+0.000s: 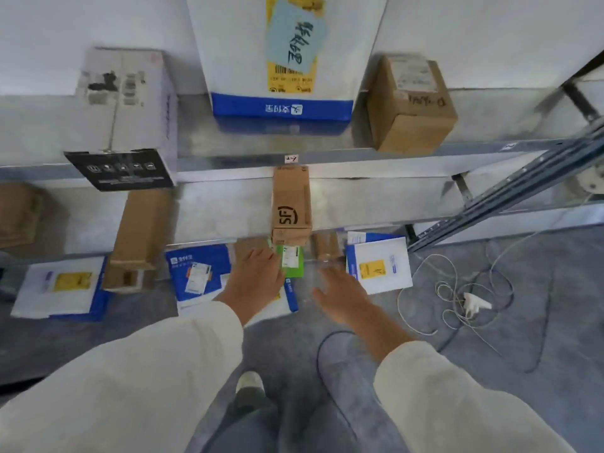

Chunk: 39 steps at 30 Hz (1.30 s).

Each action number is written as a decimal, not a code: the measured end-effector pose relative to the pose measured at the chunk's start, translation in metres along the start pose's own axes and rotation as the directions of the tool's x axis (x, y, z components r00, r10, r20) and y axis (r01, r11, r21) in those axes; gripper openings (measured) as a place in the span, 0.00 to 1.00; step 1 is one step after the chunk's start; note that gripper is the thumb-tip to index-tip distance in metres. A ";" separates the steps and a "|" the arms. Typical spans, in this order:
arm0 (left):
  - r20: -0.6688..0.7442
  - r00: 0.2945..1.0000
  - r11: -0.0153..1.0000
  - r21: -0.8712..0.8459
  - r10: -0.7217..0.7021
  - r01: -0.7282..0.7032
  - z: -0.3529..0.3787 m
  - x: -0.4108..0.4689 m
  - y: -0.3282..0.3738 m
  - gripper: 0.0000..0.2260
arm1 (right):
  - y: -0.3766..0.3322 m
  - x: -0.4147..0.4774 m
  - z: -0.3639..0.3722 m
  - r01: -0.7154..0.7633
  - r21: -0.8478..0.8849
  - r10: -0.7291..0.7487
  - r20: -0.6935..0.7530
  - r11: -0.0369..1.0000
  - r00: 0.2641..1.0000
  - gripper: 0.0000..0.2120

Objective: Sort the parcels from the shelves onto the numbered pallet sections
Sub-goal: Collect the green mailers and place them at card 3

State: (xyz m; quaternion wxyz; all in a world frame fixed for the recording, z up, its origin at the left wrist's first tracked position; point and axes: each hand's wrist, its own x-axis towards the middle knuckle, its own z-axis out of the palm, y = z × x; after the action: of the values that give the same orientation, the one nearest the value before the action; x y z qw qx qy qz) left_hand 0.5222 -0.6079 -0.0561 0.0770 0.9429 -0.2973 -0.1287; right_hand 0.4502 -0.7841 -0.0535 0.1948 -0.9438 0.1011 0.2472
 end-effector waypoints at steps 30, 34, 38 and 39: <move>0.216 0.806 0.758 -0.275 -0.551 0.592 0.539 0.300 -0.085 0.18 | 0.203 0.476 0.361 0.016 -0.047 -0.016 0.010 0.999 1.000 0.24; 0.236 0.705 0.728 0.022 -0.669 0.685 0.564 0.333 -0.103 0.29 | 0.198 0.507 0.372 0.009 -0.044 -0.009 0.012 0.999 1.000 0.22; 0.345 0.611 0.567 -0.230 -0.713 0.791 0.558 0.349 -0.106 0.33 | 0.178 0.521 0.377 -0.072 0.216 0.095 -0.096 0.974 0.991 0.19; 0.370 0.583 0.516 -0.272 -0.723 0.812 0.555 0.350 -0.104 0.32 | 0.177 0.520 0.380 -0.094 0.241 0.116 -0.081 0.966 0.990 0.19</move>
State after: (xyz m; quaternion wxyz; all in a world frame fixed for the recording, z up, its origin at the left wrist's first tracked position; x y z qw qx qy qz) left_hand 0.6951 -0.7646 -0.6778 0.1775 0.9171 0.1811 -0.3076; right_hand 0.6827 -0.8342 -0.6771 0.2874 -0.9178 0.1887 0.1985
